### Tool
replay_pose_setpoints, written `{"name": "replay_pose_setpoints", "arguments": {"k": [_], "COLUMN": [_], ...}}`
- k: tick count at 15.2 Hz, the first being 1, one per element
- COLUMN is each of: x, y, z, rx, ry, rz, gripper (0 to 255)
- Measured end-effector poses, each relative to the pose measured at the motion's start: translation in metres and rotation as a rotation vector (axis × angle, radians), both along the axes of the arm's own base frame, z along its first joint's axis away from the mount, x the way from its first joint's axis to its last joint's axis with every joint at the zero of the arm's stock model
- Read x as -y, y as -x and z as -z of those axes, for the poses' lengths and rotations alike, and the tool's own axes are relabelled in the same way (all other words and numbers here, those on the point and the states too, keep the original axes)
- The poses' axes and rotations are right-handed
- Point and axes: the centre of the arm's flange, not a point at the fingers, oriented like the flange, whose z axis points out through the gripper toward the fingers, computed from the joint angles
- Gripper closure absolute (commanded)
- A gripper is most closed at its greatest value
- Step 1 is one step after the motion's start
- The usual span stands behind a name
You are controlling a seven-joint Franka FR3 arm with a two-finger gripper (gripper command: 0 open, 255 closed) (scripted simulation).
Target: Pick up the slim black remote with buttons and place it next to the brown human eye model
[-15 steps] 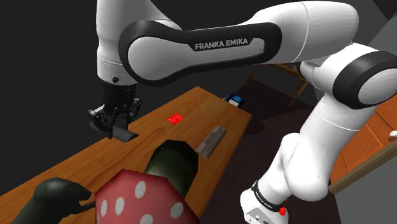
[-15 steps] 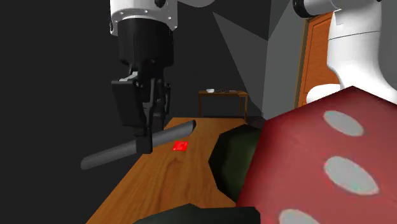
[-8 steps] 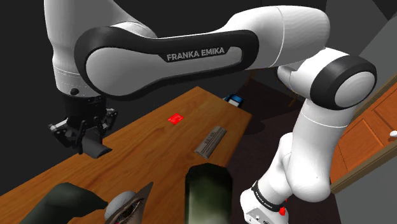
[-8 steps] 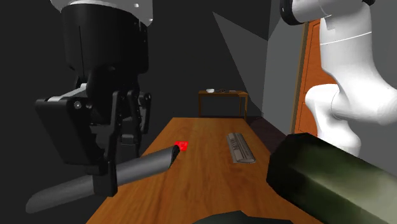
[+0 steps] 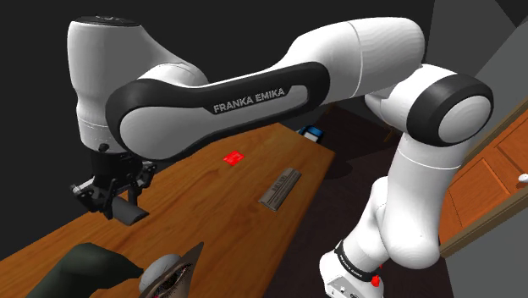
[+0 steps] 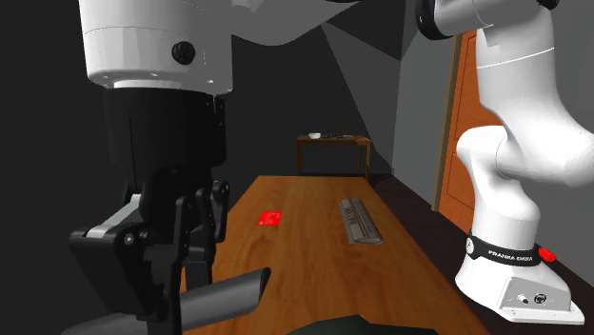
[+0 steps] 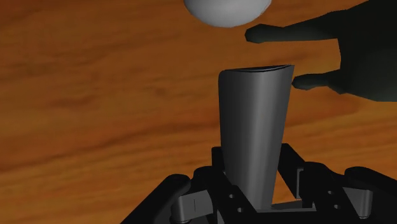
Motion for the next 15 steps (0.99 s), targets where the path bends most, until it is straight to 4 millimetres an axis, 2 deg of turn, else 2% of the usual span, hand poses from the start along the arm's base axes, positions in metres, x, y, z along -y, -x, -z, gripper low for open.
{"name": "replay_pose_setpoints", "arguments": {"k": [15], "x": [-0.002], "y": [0.0], "z": [0.078], "rx": [0.001], "ry": [-0.001], "rz": [-0.001], "gripper": [255]}}
